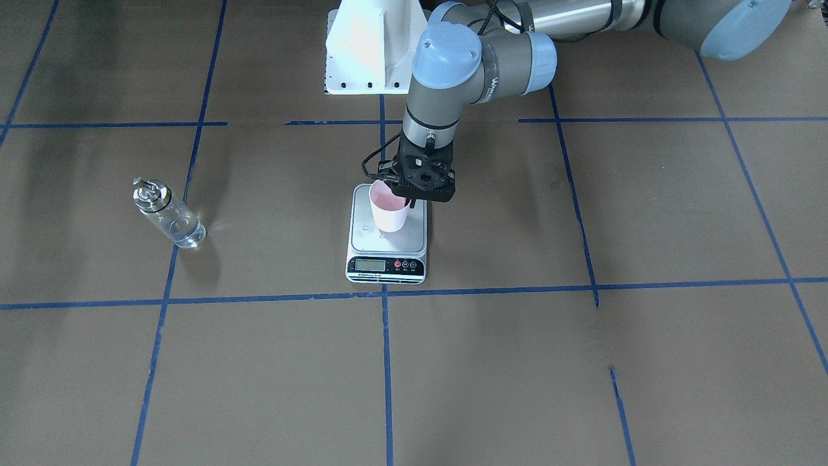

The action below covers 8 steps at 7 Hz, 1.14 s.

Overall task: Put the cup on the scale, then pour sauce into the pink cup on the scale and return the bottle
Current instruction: 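Lower the pink cup onto the scale platform and open the left gripper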

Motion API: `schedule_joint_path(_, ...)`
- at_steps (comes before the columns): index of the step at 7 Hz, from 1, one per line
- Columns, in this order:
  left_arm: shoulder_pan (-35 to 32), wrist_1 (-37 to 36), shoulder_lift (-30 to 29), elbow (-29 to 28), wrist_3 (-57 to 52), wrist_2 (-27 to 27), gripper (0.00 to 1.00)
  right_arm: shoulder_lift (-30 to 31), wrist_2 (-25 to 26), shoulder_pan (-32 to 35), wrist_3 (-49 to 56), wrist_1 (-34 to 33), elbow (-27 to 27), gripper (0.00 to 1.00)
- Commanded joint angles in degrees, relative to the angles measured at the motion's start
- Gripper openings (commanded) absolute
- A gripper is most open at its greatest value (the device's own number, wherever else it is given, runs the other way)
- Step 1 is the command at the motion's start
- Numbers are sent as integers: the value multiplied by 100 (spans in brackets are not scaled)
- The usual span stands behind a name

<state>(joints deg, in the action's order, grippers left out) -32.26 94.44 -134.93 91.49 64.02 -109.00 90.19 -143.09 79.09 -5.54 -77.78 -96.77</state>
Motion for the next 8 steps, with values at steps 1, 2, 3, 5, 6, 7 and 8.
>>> schedule_joint_path(1,0,5,-33,-35,-12,2,0,7,0,1,0,0,1,100)
schedule_joint_path(2,0,13,-42,-52,-12,-7,4,7,0,1,0,0,1,100)
schedule_joint_path(3,0,31,-51,-52,-12,-7,10,7,0,1,0,0,1,100)
schedule_joint_path(5,0,31,-68,-70,-12,-7,22,7,0,1,0,0,18,100)
schedule_joint_path(6,0,48,-77,-70,-3,-7,24,7,0,1,0,0,18,100)
schedule_joint_path(7,0,49,-86,-61,-12,-7,29,7,0,1,0,0,18,100)
schedule_joint_path(8,0,57,-77,-44,-21,-7,56,7,-70,1,0,0,18,100)
